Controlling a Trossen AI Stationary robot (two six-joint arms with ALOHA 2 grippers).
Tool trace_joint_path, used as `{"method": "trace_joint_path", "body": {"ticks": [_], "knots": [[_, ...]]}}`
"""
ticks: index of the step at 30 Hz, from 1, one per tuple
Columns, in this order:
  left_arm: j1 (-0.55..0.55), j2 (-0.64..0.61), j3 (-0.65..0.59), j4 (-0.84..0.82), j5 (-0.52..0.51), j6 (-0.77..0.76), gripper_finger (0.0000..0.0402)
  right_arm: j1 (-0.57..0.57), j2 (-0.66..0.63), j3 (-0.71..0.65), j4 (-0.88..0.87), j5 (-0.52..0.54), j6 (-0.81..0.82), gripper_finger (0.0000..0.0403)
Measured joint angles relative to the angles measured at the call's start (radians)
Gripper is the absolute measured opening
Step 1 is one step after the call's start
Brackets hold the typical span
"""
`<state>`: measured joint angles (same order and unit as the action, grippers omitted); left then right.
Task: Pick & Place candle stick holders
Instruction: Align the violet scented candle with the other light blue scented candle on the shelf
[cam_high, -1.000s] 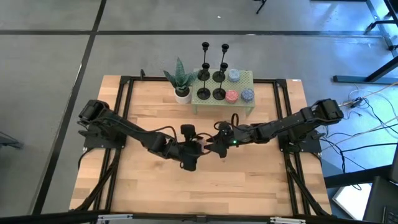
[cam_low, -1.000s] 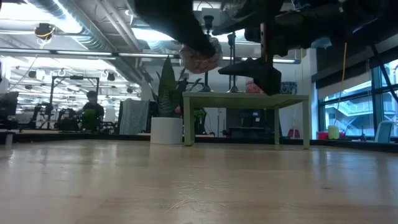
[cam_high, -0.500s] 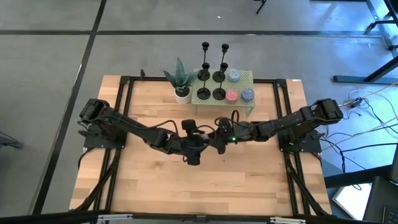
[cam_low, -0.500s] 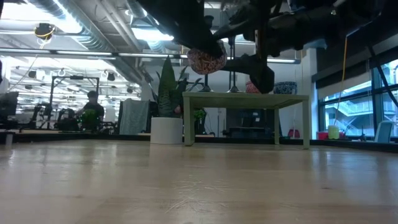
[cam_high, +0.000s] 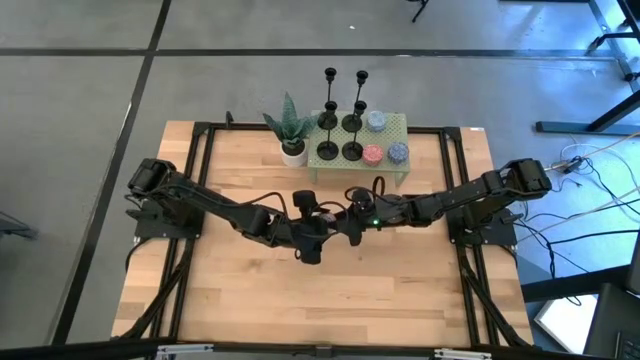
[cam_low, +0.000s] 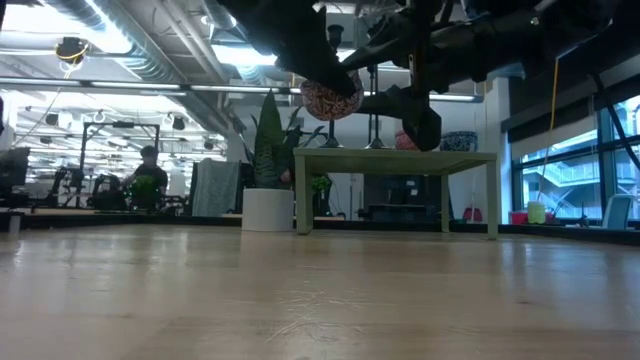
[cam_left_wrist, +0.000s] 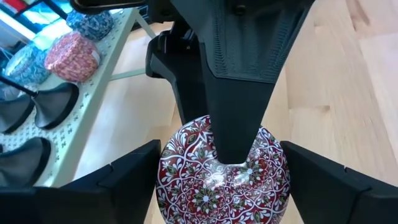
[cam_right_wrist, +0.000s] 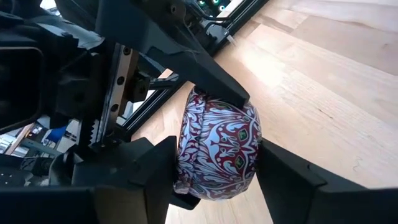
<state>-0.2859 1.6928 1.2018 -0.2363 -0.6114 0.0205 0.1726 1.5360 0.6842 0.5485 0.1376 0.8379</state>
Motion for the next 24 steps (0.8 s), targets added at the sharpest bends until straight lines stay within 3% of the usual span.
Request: {"method": "trace_joint_path", "body": {"ticks": [24], "knots": [[-0.026,-0.001,0.014,0.055,0.019,0.088,0.0322,0.001,0.000,0.001,-0.010,0.024,-0.015,0.0193]]}}
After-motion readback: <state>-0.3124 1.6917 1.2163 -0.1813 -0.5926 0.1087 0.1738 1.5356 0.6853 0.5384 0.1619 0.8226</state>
